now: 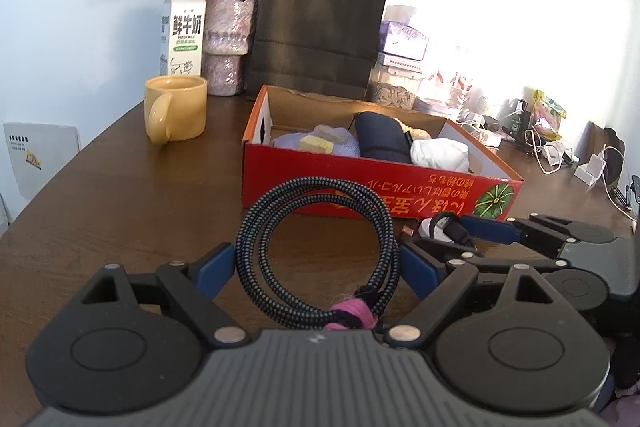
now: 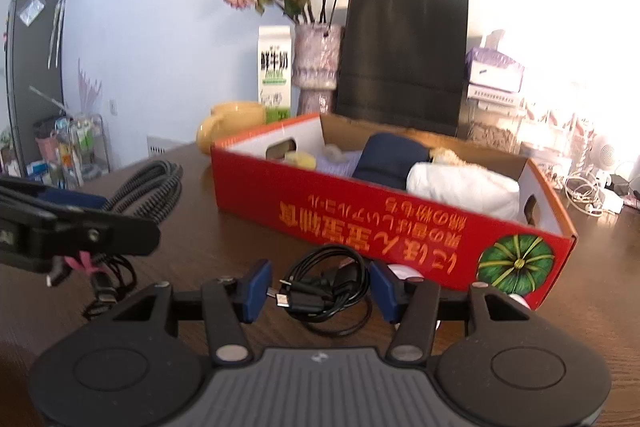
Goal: Organize objects
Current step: 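Carry both cables over the box, lower them in and open both grippers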
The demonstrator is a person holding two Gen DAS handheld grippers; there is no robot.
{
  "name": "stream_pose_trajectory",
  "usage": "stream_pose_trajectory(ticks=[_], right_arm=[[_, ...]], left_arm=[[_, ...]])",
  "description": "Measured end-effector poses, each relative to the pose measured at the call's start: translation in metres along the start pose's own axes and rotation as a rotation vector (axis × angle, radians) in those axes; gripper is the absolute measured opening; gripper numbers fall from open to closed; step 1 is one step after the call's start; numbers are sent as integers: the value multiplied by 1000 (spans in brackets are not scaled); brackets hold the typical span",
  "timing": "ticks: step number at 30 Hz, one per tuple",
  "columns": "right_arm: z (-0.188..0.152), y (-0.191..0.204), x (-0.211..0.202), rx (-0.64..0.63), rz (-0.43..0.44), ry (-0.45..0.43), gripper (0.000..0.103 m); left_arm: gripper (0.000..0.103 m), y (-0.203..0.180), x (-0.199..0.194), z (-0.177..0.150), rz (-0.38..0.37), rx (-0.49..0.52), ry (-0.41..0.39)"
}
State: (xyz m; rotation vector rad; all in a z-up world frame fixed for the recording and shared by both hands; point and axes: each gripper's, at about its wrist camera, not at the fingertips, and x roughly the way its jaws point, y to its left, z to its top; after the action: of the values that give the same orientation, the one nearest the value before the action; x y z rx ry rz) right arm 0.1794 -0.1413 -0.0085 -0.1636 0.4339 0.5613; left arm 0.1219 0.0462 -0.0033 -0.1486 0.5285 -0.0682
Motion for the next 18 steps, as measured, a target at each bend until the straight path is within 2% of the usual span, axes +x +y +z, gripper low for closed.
stream_pose_trajectory(ticks=[8, 18], right_arm=[[18, -14, -13, 16, -33, -74, 53], [46, -40, -1, 19, -73, -125, 53]], left_arm=[[89, -12, 7, 26, -15, 15, -43], [89, -31, 38, 65, -27, 20, -93]])
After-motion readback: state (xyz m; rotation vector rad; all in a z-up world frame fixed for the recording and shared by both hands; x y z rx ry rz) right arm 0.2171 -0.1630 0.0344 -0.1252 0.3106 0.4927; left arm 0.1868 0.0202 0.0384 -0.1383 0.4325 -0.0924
